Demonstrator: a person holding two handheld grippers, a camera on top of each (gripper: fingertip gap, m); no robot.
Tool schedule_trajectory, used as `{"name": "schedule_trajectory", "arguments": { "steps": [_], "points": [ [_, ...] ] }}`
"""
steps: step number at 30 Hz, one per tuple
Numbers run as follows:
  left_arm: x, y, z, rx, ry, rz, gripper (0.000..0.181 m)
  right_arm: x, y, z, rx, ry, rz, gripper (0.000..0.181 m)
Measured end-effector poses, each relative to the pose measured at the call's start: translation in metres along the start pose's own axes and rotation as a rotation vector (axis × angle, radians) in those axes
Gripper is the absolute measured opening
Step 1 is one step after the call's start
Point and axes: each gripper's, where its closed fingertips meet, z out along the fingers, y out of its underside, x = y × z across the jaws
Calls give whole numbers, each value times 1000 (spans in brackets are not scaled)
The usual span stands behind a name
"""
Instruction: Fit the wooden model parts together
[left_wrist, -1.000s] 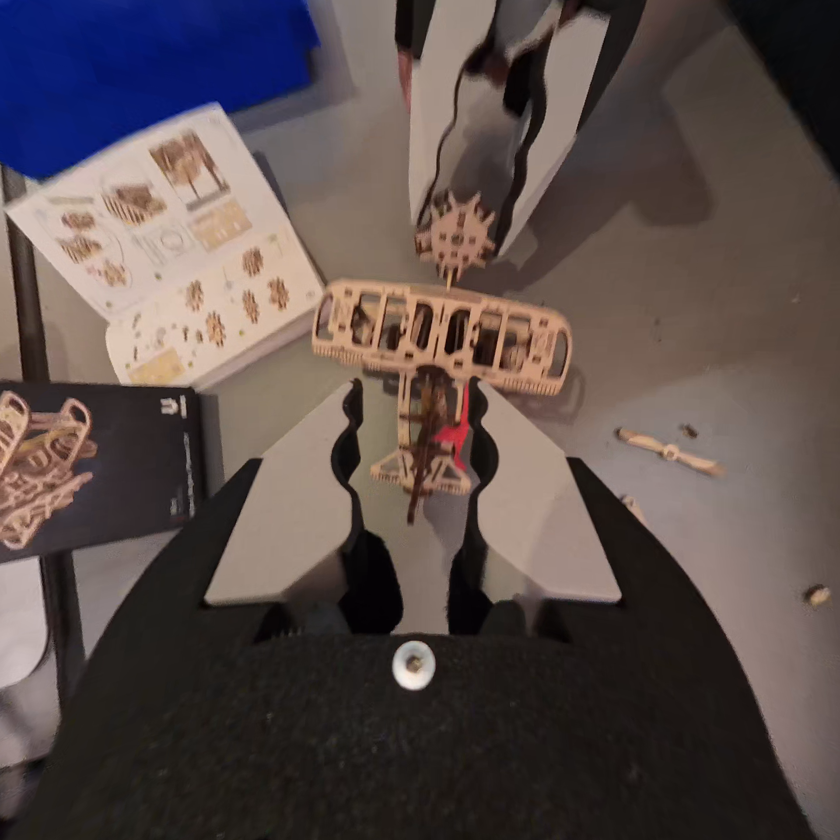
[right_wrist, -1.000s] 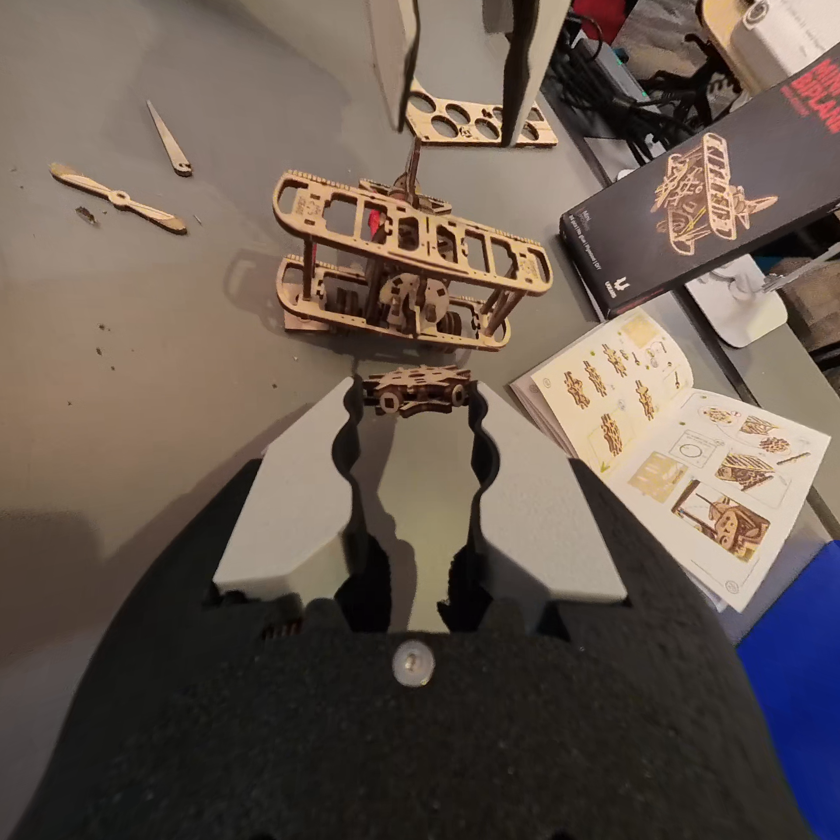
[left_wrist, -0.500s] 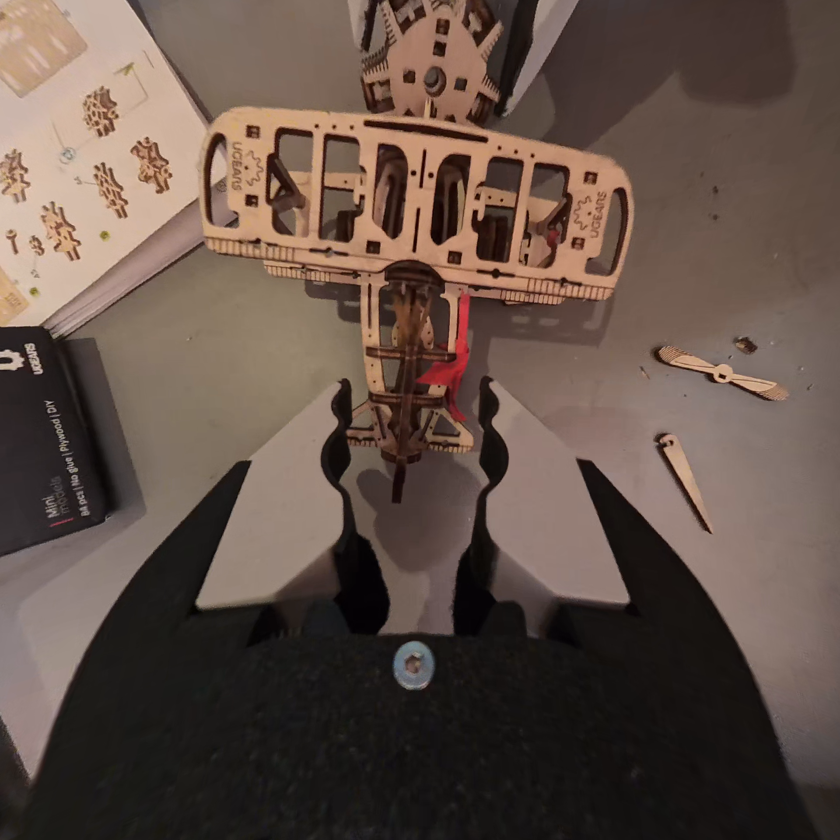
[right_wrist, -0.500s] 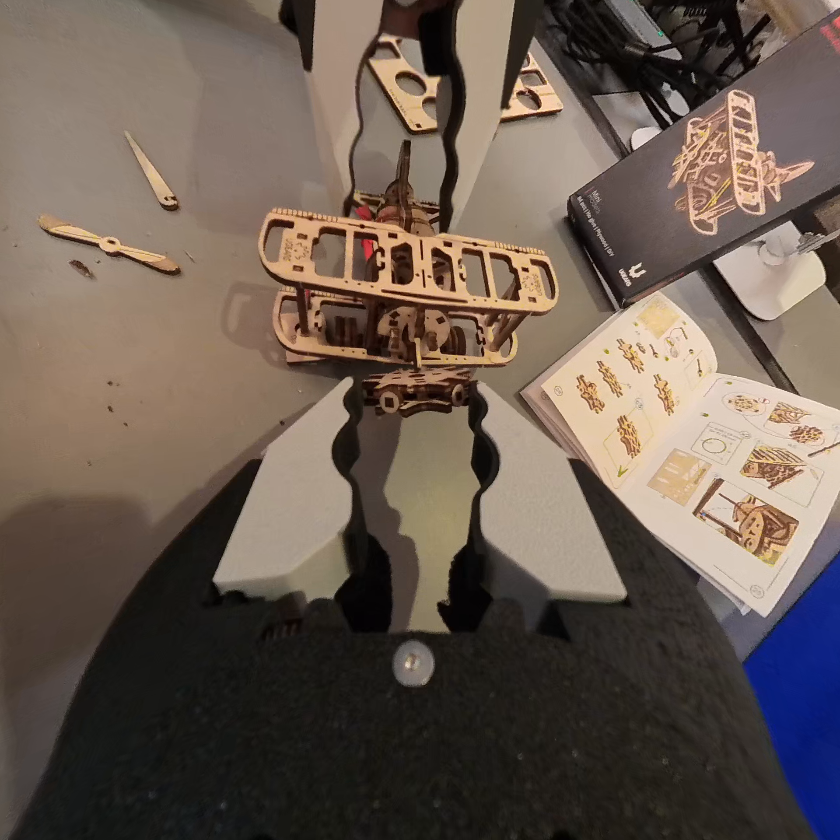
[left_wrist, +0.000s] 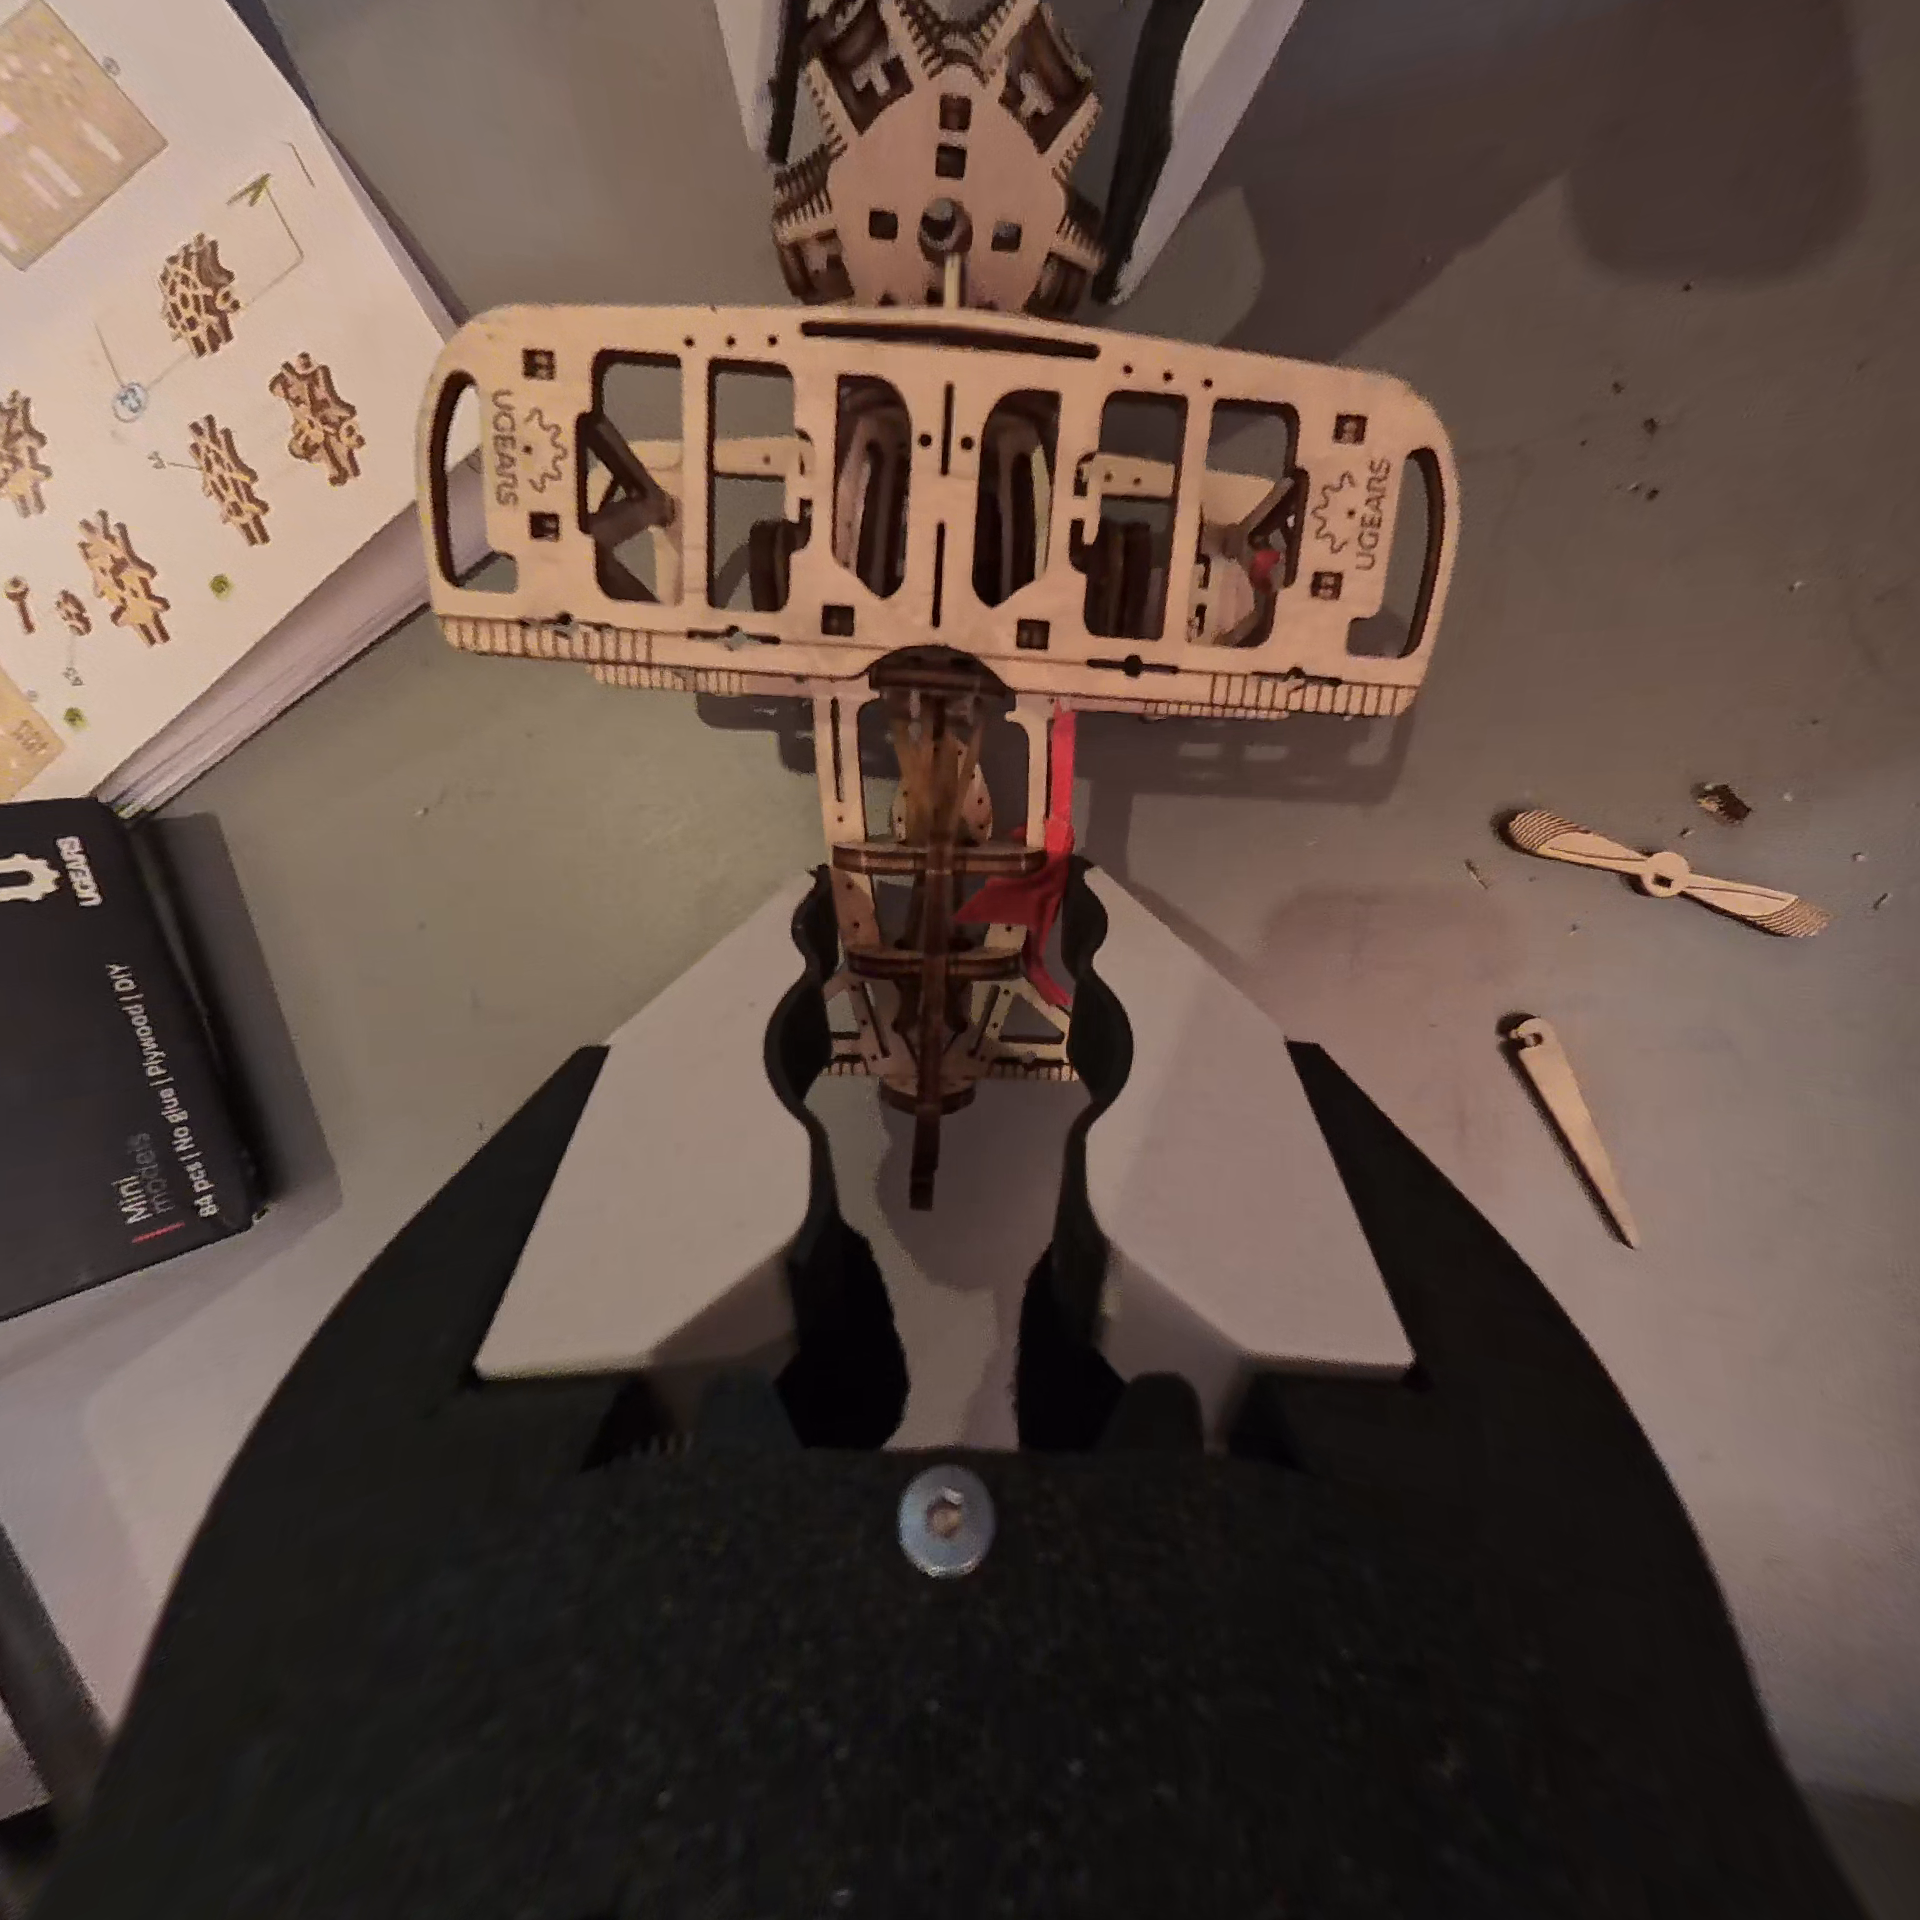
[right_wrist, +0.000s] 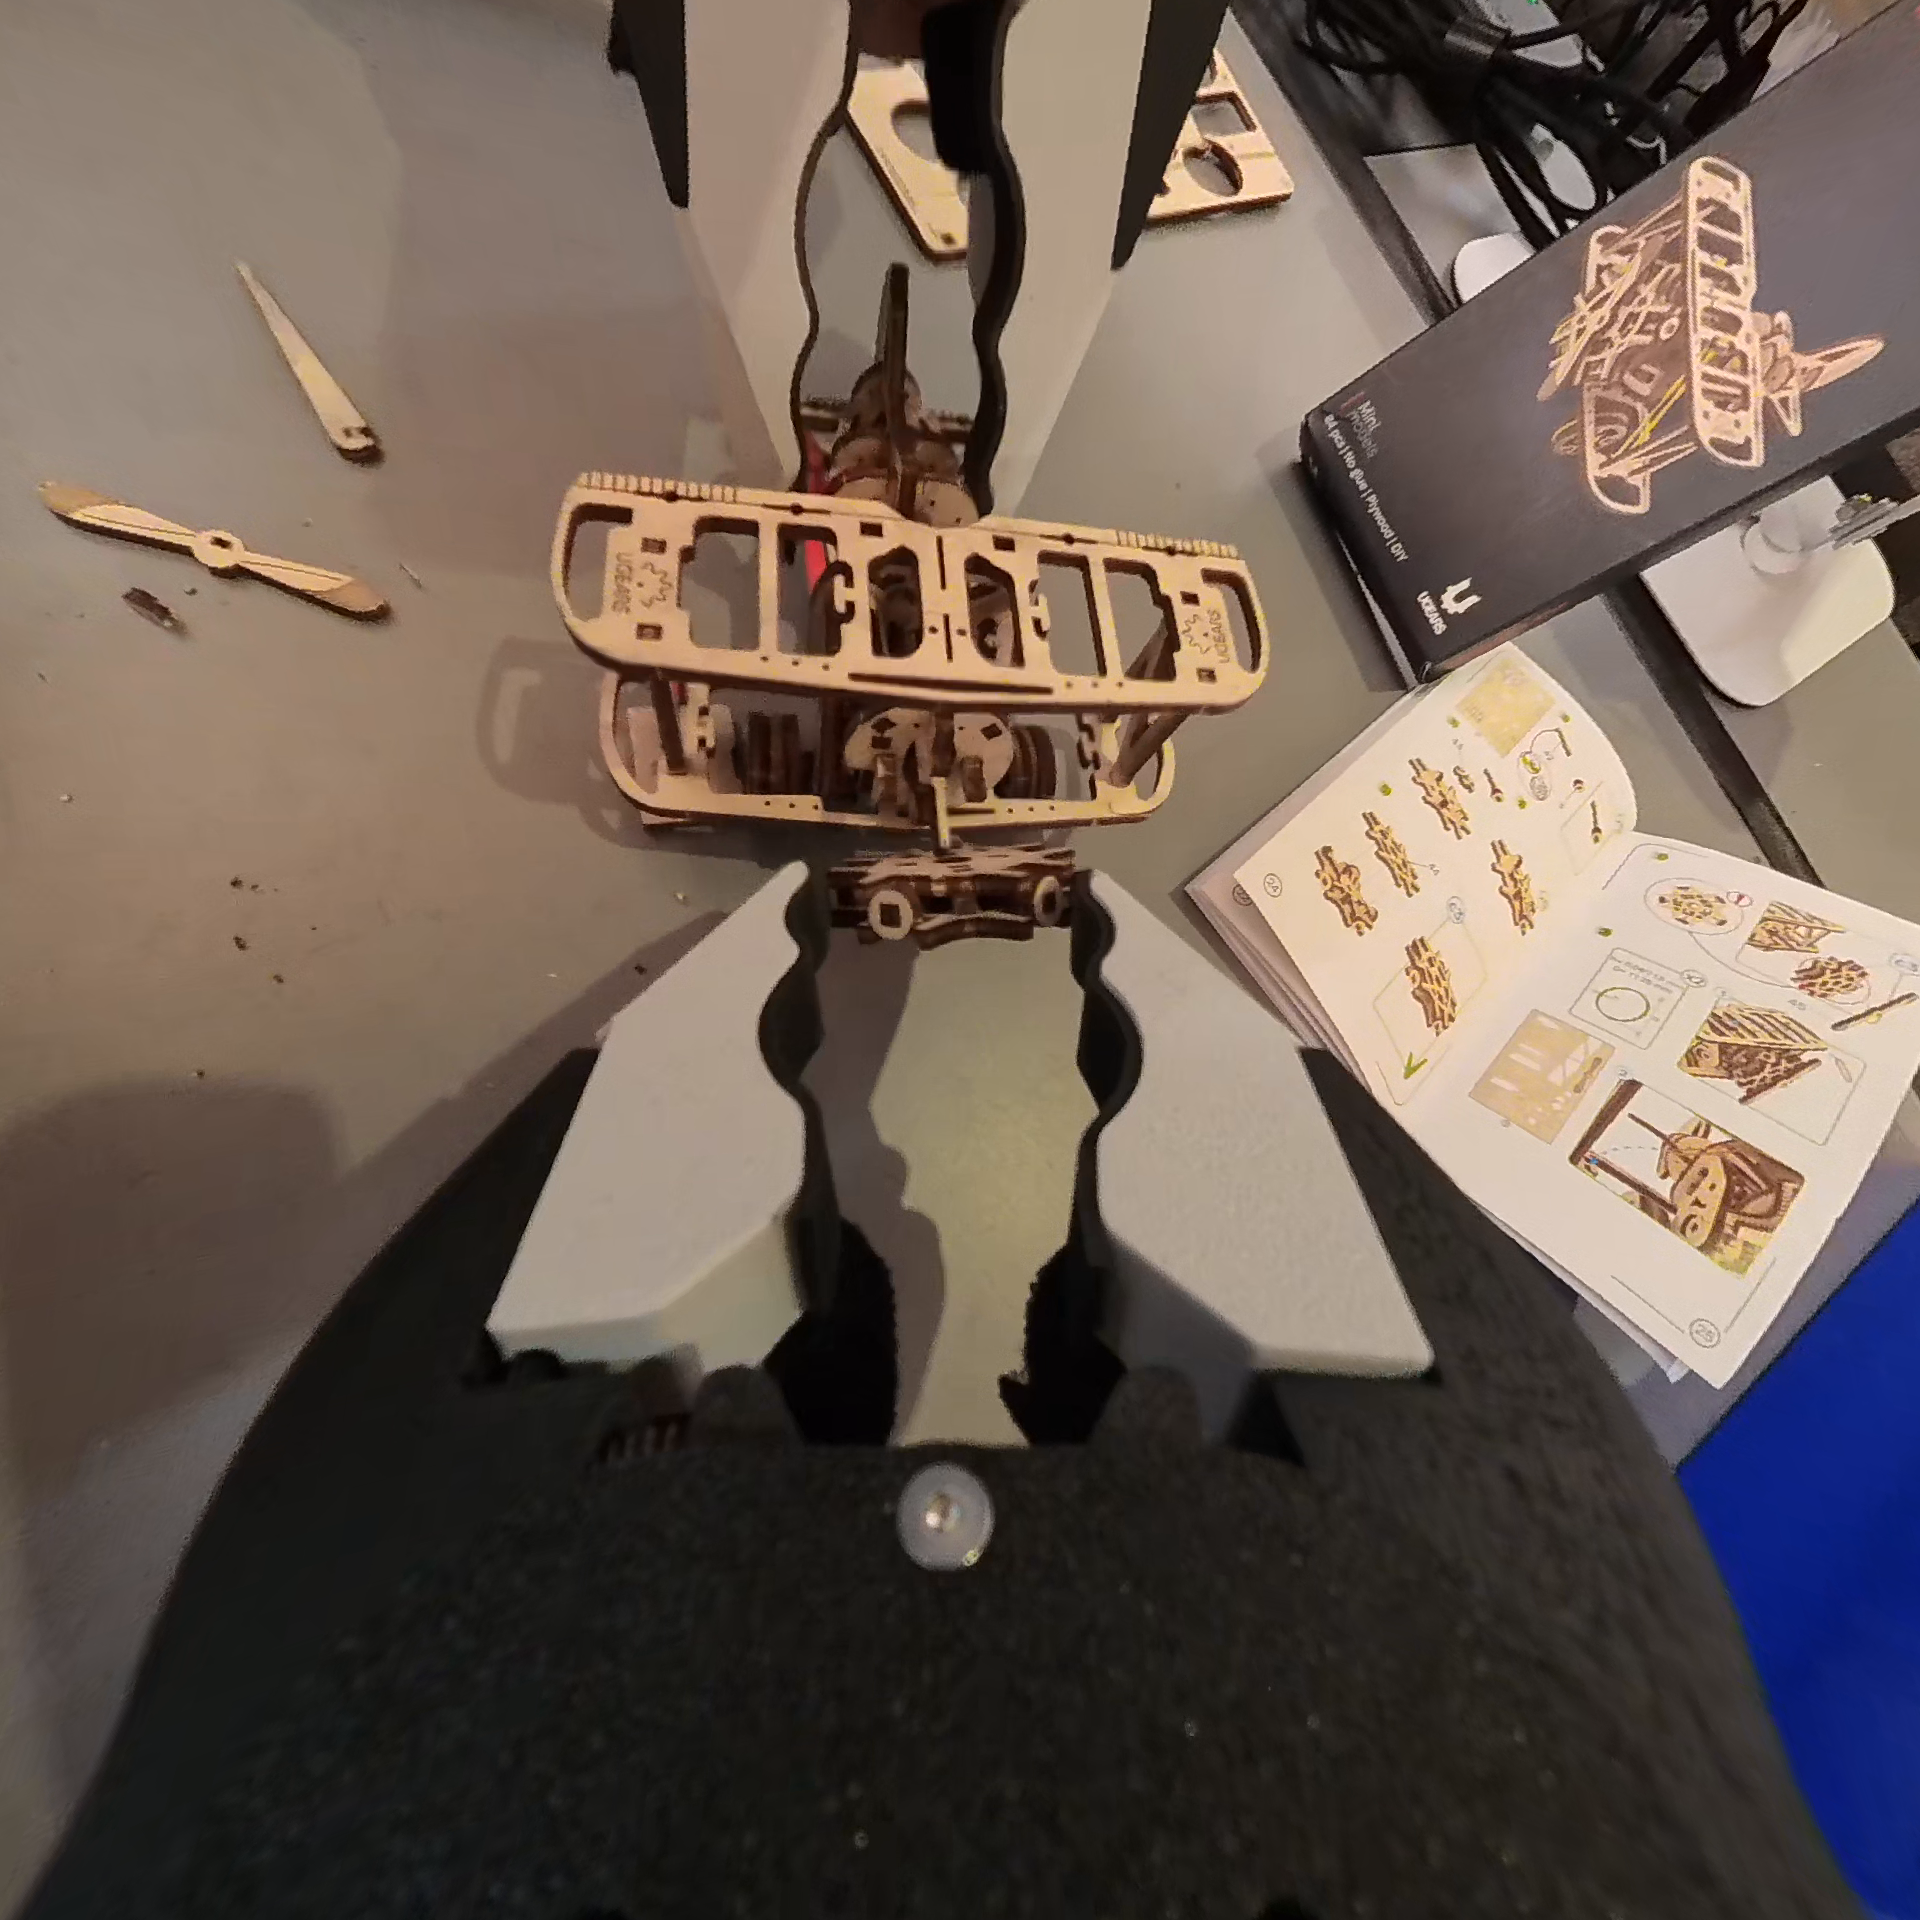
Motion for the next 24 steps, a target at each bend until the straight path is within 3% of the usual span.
{"name": "schedule_trajectory", "arguments": {
  "steps": [24],
  "points": [
    [6, -11, -12, -51, -47, 34, 40, -9, 5, 5, -61, -29, -35, 45]
  ]
}}
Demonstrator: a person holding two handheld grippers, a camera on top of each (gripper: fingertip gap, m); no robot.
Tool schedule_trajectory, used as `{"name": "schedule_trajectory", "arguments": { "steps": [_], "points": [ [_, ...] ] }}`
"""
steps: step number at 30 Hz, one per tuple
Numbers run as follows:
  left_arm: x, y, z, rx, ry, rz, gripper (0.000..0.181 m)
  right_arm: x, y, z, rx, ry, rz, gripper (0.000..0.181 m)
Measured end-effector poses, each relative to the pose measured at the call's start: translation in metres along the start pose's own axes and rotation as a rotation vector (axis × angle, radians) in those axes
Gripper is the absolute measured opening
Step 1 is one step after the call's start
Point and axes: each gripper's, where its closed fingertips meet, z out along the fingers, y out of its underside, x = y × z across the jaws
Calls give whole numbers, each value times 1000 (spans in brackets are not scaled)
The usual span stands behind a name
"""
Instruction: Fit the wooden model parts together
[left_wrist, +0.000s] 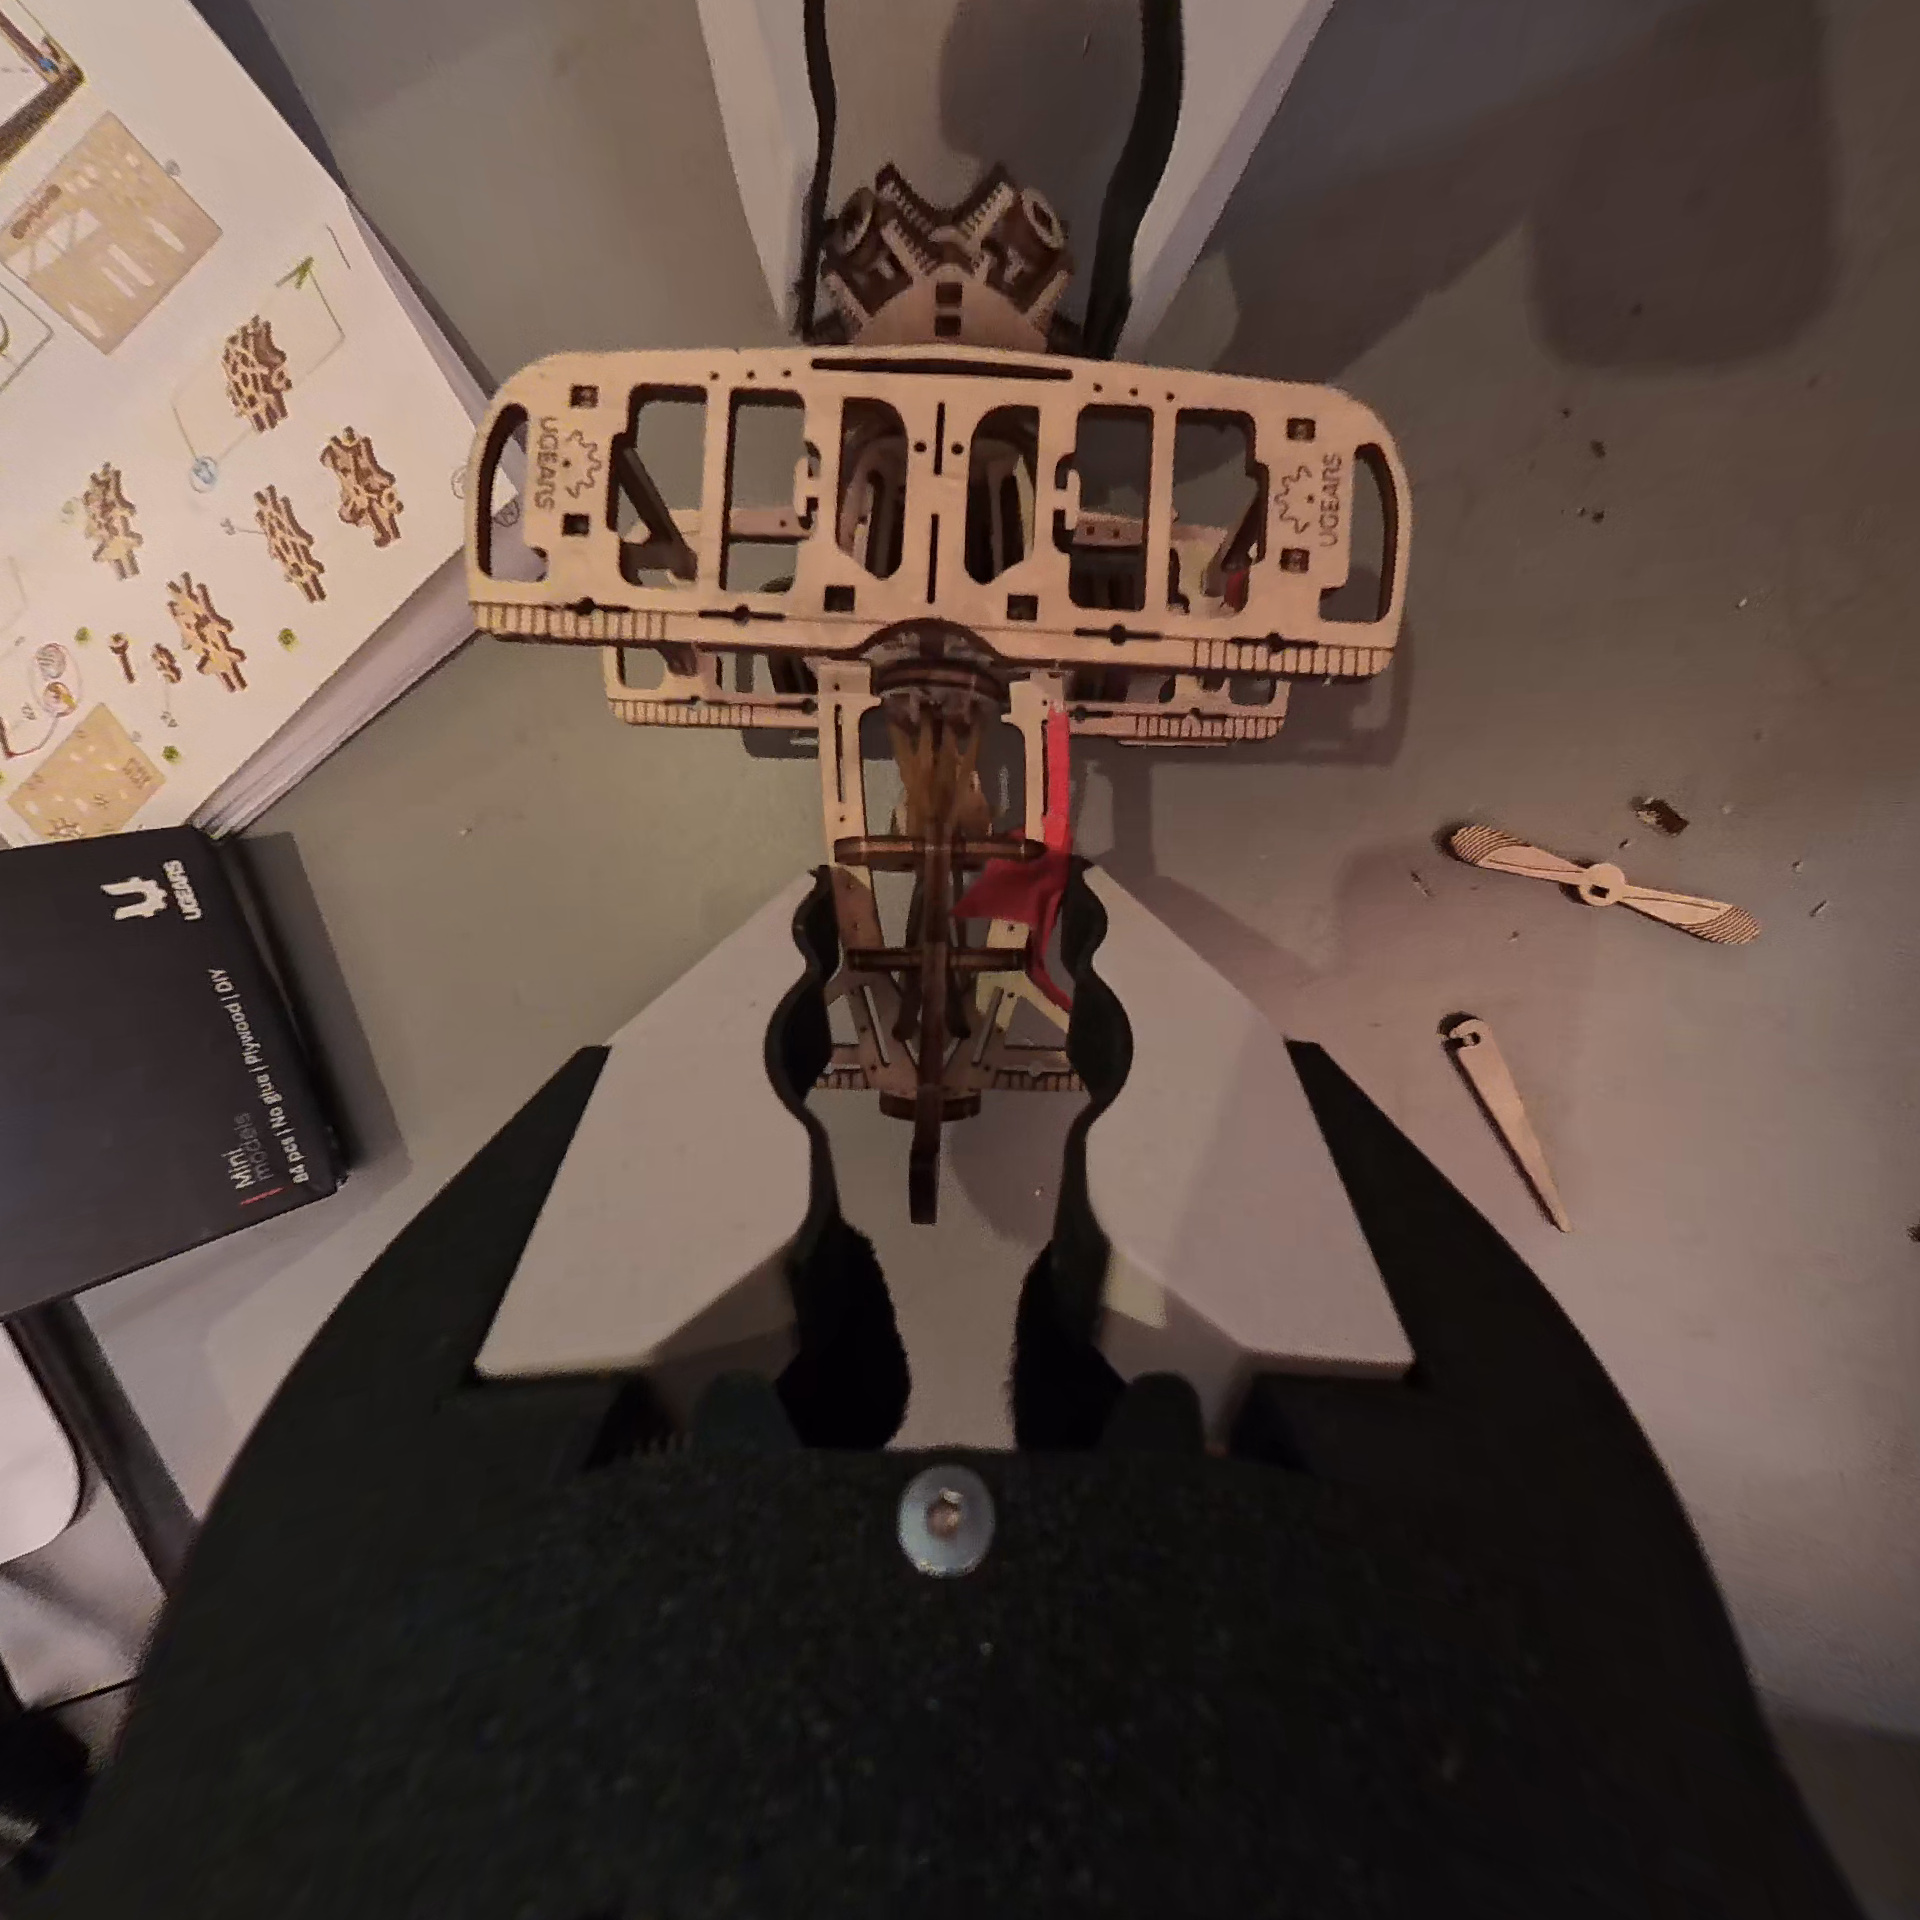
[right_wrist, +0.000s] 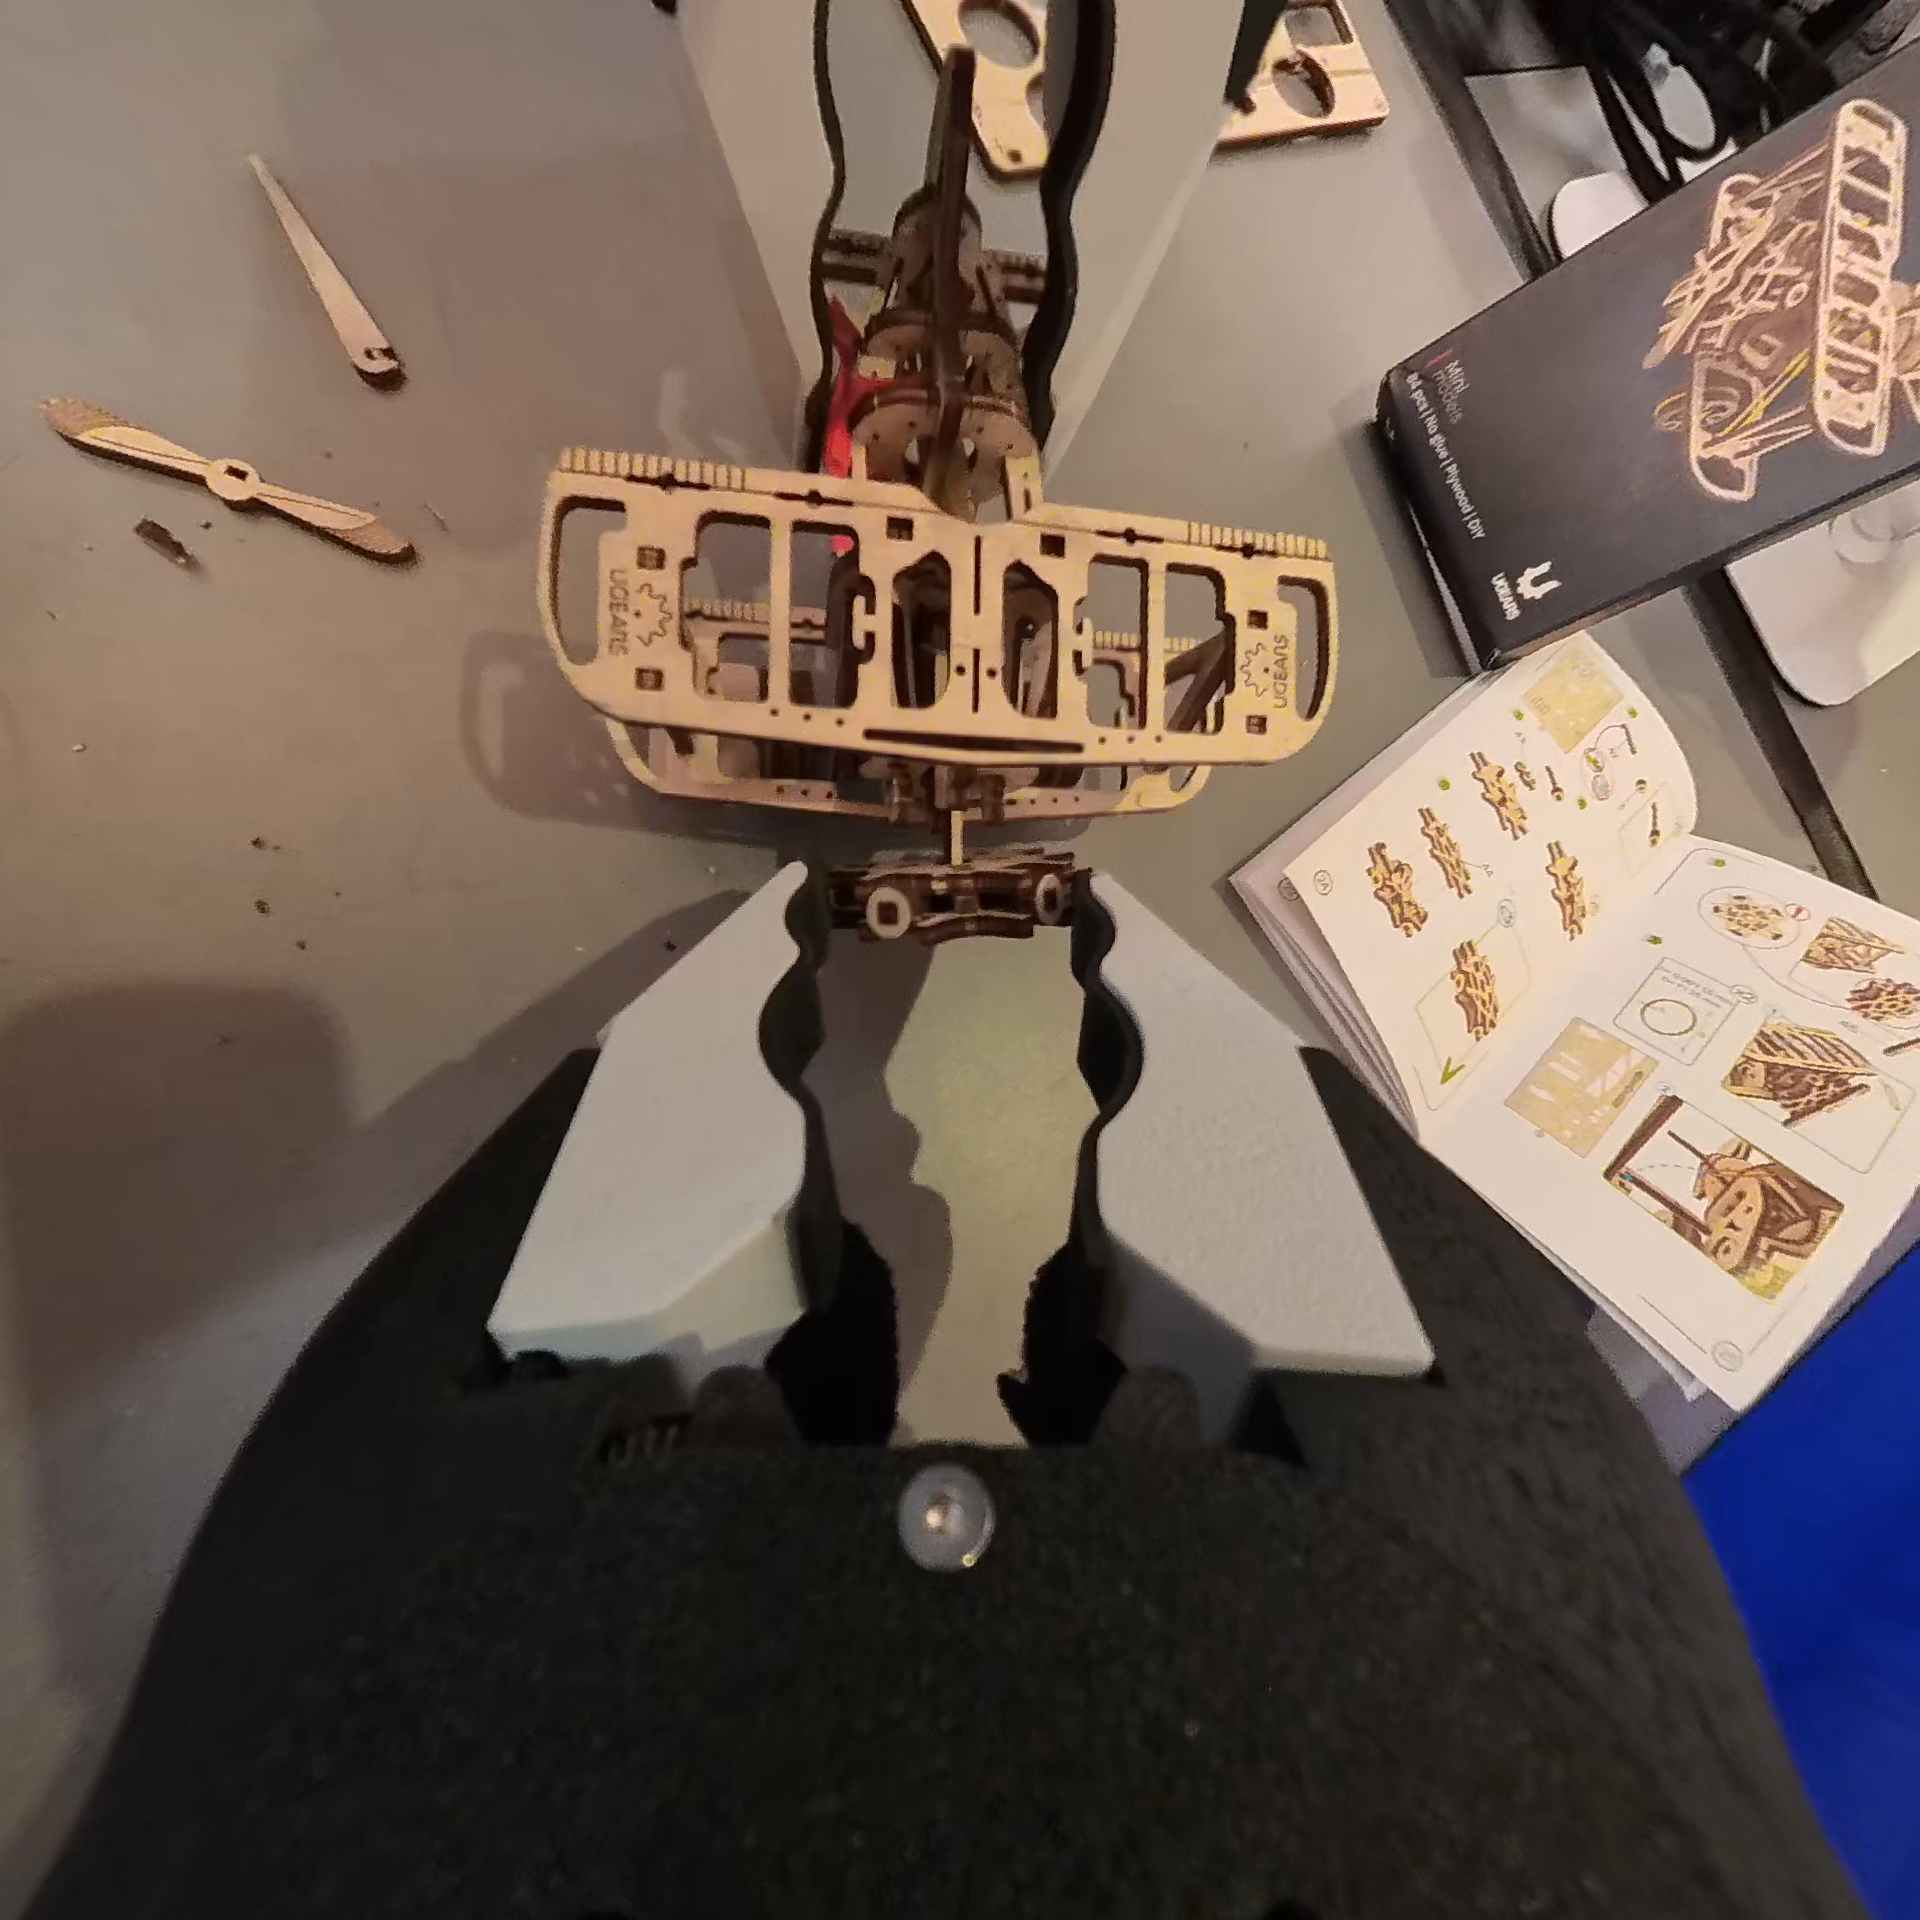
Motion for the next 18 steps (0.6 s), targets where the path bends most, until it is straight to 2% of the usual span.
{"name": "schedule_trajectory", "arguments": {
  "steps": [6, 10, 14, 18],
  "points": [
    [0, -2, -2, -27, -21, 12, 40, 0, 2, 2, 25, -12, 45, 45],
    [1, -2, -1, -44, -30, 20, 40, -1, -1, 0, 28, 3, 1, 46],
    [2, -1, 3, -30, -2, 10, 40, -3, -5, 1, 32, 14, -58, 45],
    [2, 2, 6, -1, 31, -11, 40, -2, -7, 2, 62, 3, -25, 45]
  ]
}}
